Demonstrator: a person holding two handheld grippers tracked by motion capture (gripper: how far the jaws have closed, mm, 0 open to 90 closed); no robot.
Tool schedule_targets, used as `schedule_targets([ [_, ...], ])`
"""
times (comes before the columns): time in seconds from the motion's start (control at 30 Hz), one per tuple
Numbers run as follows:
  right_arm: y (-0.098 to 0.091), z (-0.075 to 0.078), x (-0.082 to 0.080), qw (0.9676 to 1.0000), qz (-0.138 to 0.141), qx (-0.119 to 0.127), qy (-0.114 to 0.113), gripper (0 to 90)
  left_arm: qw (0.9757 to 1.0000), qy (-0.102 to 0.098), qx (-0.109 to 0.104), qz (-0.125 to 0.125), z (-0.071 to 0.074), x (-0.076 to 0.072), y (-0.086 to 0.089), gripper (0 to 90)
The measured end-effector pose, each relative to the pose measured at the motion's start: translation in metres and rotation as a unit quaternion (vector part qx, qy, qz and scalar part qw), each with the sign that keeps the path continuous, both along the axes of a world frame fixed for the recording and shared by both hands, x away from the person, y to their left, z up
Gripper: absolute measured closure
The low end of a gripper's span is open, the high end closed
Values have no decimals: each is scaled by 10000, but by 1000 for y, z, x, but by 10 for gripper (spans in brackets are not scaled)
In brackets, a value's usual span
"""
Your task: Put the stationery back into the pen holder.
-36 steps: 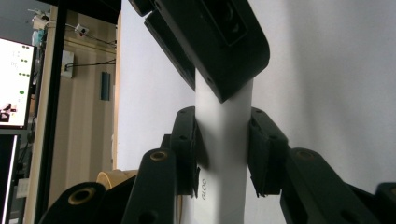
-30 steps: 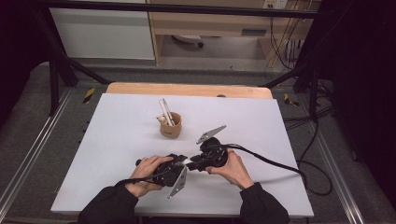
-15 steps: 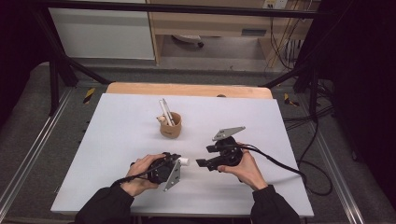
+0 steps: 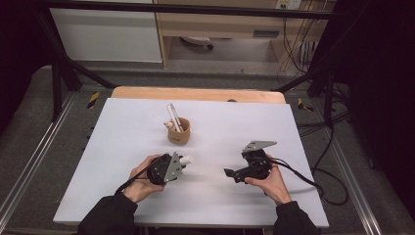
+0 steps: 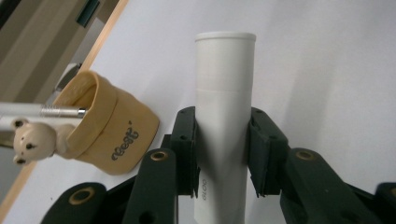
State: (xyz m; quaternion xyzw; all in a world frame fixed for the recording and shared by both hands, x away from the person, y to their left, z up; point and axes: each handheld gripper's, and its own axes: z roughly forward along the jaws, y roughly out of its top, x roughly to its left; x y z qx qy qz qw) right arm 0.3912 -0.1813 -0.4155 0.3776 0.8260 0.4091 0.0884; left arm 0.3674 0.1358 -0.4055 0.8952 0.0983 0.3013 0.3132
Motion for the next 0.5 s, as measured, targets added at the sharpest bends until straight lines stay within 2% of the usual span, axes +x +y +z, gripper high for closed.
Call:
schedule_targets([
  [0.07, -7, -5, 0, 9999, -114, 51, 25, 14, 9998, 101, -158, 119, 2, 2, 3, 662],
  [0.13, -15, -9, -2, 9999, -105, 66, 14, 6, 9990, 204, -327, 211, 4, 3, 5, 662],
  [0.27, -28, -17, -4, 9999, -119, 59, -14, 7, 9960, 443, -623, 458, 9, 8, 8, 662],
  [0.43, -40, -23, -8, 9999, -138, 55, -44, 6, 9895, 675, -1029, 758, 16, 14, 13, 662],
  [0.5, -43, -24, -9, 9999, -132, 66, -32, 6, 9853, 765, -1249, 878, 19, 17, 15, 662],
])
